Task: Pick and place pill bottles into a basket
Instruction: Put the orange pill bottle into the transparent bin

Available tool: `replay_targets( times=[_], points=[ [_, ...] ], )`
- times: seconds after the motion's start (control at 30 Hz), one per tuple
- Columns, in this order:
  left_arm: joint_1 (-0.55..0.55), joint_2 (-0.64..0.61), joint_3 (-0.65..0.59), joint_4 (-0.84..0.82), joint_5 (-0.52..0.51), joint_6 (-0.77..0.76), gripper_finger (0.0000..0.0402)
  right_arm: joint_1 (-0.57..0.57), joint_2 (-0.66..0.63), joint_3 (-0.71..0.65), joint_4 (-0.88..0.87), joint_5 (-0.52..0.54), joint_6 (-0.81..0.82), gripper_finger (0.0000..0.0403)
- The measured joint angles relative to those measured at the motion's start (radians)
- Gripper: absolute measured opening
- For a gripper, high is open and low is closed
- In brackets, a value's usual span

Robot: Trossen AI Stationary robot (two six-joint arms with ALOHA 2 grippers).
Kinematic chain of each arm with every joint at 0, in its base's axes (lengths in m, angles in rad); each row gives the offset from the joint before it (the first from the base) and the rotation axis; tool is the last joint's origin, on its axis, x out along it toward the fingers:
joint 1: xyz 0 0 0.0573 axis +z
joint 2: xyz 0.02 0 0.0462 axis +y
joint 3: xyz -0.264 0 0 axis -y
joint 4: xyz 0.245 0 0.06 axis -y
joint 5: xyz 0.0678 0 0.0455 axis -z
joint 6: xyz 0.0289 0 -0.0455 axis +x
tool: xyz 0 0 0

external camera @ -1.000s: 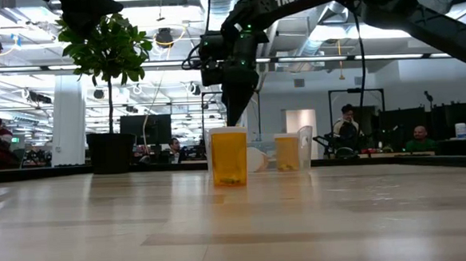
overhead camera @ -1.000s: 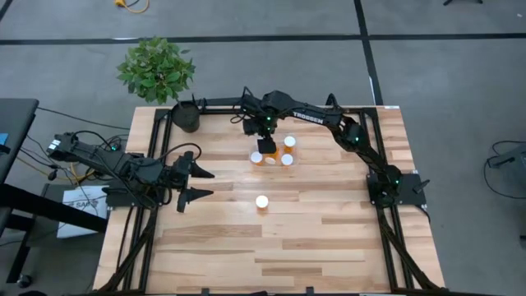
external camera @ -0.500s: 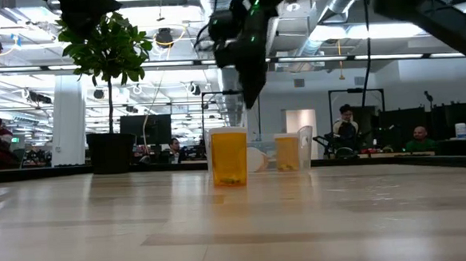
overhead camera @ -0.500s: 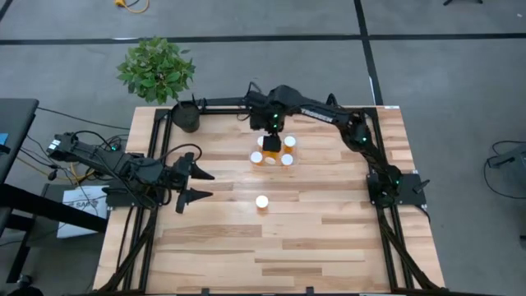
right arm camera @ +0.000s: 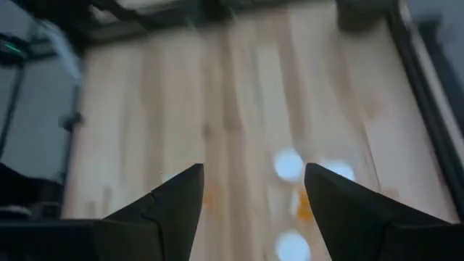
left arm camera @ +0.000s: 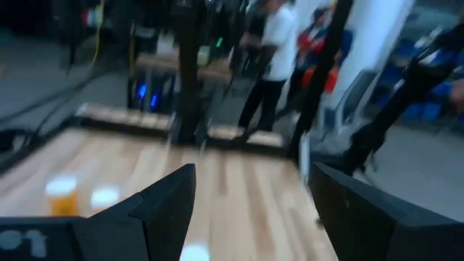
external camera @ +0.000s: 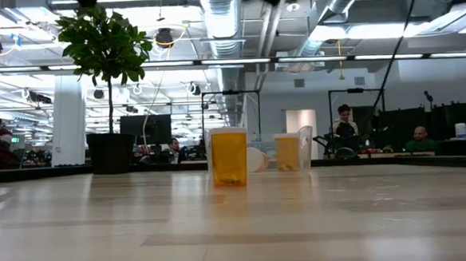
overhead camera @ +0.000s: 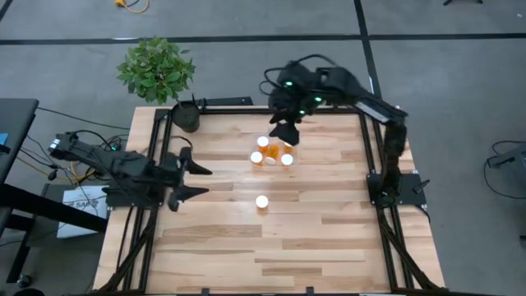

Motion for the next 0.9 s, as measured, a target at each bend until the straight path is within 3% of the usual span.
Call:
replay_targets(
  times=[0.17, 0.3, 0.47, 0.67, 0.9],
  points=[
    [-0.018, -0.057, -0.001, 0.036, 0.000, 0.029, 0.0259, 0.082, -0.099, -0.044, 0.047, 0.006, 0.036, 0.0234],
    [-0.021, -0.062, -0.001, 0.067, 0.001, 0.000, 0.0259, 0.145, -0.210, -0.198, 0.098, 0.091, 0.091, 0.0234],
    [-0.021, -0.019, -0.001, 0.155, -0.001, -0.099, 0.0259, 0.221, -0.451, -0.594, 0.375, 0.208, 0.200, 0.0234],
    [-0.020, 0.063, -0.001, 0.170, 0.006, -0.114, 0.0259, 0.302, -0.755, -1.091, 0.768, 0.211, 0.377, 0.0234],
    [-0.020, 0.164, -0.001, 0.168, 0.051, -0.063, 0.0259, 0.390, -0.948, -1.441, 1.070, 0.212, 0.543, 0.0234]
  ],
)
